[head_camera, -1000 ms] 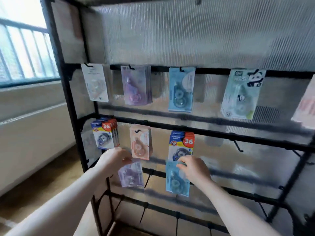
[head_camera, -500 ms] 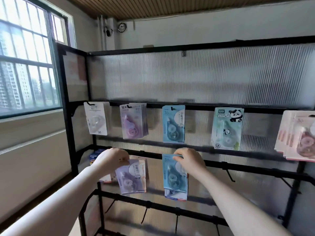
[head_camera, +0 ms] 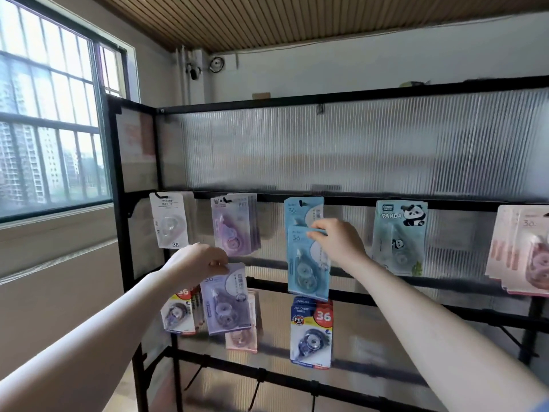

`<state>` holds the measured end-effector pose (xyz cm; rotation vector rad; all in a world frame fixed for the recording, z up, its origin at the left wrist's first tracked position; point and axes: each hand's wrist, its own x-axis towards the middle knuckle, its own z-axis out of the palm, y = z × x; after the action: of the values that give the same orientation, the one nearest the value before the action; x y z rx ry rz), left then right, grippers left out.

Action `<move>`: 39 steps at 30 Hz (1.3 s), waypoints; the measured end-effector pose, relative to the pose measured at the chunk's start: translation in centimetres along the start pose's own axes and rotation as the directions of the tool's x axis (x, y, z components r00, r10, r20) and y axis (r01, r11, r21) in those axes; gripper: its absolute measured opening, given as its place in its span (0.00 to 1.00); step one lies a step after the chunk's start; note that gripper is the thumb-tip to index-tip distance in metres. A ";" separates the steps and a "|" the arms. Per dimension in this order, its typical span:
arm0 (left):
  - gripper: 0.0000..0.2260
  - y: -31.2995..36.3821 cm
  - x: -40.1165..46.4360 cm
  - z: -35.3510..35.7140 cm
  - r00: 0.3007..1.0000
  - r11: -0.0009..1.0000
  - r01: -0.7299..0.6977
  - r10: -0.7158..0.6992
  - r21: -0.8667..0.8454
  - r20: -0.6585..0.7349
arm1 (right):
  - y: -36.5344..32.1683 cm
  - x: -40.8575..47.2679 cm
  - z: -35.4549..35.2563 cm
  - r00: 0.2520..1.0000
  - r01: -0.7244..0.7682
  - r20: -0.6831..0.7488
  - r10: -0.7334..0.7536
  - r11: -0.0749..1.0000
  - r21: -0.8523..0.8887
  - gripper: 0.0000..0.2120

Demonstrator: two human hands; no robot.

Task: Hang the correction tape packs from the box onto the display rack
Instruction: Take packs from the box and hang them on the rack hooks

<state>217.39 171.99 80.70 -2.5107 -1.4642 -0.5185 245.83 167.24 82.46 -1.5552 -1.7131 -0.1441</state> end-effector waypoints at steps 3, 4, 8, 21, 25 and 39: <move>0.07 0.0 0.3 -0.7 1.000 1.000 -0.017 0.017 0.015 -0.015 | -0.9 1.8 -0.9 0.998 0.021 -0.054 -0.019 0.999 0.044 0.11; 0.07 -0.1 0.4 -0.9 1.000 1.000 -0.024 0.024 0.019 -0.016 | -1.3 2.3 -1.2 0.998 0.025 -0.067 -0.021 0.998 0.059 0.11; 0.07 -0.5 0.7 -1.1 0.999 1.000 -0.025 0.025 0.014 -0.020 | -2.3 4.0 -1.5 0.991 0.070 -0.115 -0.063 0.996 0.055 0.09; 0.06 -1.5 0.8 0.0 1.000 1.000 0.001 0.000 -0.005 0.027 | -2.1 5.8 -0.1 0.995 0.063 -0.079 -0.061 0.998 0.023 0.12; 0.06 -1.5 0.7 0.2 0.999 1.000 0.005 -0.005 -0.001 0.045 | -1.6 6.6 0.0 0.998 0.064 -0.027 -0.063 0.998 0.027 0.12; 0.07 -0.3 0.5 1.3 0.997 0.997 -0.010 0.005 0.073 0.077 | 0.1 6.5 1.6 0.967 0.114 -0.197 -0.159 0.968 -0.223 0.12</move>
<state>217.63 172.99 79.75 -2.5040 -1.4718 -0.3635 245.70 173.32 85.33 -1.5074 -1.6742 -0.5602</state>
